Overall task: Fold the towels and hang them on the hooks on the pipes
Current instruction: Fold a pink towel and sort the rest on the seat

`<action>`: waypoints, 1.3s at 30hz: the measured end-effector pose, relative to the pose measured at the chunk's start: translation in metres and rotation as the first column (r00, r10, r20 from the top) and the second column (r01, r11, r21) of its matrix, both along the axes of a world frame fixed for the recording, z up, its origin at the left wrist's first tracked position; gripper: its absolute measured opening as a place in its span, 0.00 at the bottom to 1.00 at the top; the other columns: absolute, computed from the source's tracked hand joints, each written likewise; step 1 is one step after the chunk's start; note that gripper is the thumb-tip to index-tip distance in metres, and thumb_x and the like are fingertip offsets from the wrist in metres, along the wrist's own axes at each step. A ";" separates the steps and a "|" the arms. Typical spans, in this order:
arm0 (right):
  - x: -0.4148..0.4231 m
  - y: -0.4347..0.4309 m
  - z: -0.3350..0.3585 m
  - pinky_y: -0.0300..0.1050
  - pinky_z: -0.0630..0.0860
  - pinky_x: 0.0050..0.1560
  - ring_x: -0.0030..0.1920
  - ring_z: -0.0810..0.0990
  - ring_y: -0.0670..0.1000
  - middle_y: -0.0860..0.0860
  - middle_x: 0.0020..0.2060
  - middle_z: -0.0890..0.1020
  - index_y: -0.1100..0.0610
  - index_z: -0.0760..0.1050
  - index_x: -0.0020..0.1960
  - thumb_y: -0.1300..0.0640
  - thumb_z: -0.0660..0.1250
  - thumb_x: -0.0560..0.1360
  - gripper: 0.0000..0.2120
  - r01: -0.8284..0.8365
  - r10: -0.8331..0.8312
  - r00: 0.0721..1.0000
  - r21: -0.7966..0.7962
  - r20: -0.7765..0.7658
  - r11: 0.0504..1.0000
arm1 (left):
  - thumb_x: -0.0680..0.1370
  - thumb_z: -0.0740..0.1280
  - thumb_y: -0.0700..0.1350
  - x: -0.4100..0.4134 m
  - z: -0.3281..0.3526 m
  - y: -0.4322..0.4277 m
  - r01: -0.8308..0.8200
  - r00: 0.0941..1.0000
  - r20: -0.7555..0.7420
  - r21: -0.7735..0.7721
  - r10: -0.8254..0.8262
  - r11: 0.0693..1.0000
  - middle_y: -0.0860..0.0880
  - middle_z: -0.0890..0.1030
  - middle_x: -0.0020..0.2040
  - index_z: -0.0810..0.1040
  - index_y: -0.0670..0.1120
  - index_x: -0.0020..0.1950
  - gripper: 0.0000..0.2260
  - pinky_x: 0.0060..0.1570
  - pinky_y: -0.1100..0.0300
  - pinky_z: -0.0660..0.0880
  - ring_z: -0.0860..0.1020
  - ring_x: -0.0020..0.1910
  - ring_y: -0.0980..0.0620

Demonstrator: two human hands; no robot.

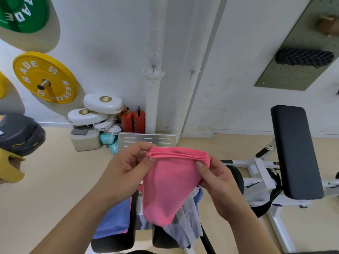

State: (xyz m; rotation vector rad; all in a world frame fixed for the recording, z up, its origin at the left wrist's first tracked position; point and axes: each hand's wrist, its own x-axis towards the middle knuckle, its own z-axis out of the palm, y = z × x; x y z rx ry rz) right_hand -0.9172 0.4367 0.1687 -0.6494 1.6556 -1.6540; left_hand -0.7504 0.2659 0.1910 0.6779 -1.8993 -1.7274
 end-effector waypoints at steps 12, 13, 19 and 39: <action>0.001 -0.030 0.006 0.57 0.83 0.54 0.46 0.82 0.52 0.55 0.45 0.84 0.56 0.78 0.52 0.48 0.68 0.81 0.11 0.334 -0.348 0.923 0.111 0.165 0.936 | 0.76 0.76 0.44 -0.002 -0.065 0.021 0.141 0.972 0.110 0.426 -0.206 0.893 0.35 0.85 0.45 0.84 0.39 0.50 0.09 0.57 0.42 0.80 0.84 0.44 0.42; -0.002 -0.029 0.004 0.57 0.84 0.52 0.45 0.82 0.53 0.56 0.45 0.84 0.58 0.78 0.53 0.46 0.68 0.81 0.14 0.354 -0.380 0.903 0.152 0.199 0.923 | 0.77 0.75 0.44 -0.003 -0.067 0.023 0.113 0.978 0.113 0.413 -0.174 0.904 0.33 0.85 0.47 0.84 0.39 0.52 0.09 0.59 0.44 0.80 0.84 0.46 0.42; -0.013 -0.008 -0.018 0.55 0.80 0.55 0.53 0.85 0.59 0.64 0.57 0.85 0.61 0.80 0.64 0.40 0.61 0.83 0.26 0.127 -0.241 0.866 0.273 0.438 0.954 | 0.81 0.70 0.45 -0.010 -0.054 0.029 -0.038 0.994 0.110 0.407 -0.007 0.913 0.45 0.88 0.45 0.82 0.47 0.55 0.04 0.40 0.57 0.80 0.86 0.44 0.46; -0.005 0.009 -0.042 0.51 0.84 0.57 0.48 0.87 0.48 0.48 0.45 0.89 0.43 0.82 0.53 0.63 0.79 0.69 0.19 0.100 0.059 0.939 0.435 -0.338 0.895 | 0.76 0.76 0.43 -0.007 -0.074 0.007 -0.061 0.940 0.333 -0.058 0.077 0.996 0.56 0.84 0.55 0.81 0.55 0.64 0.18 0.46 0.68 0.81 0.82 0.51 0.59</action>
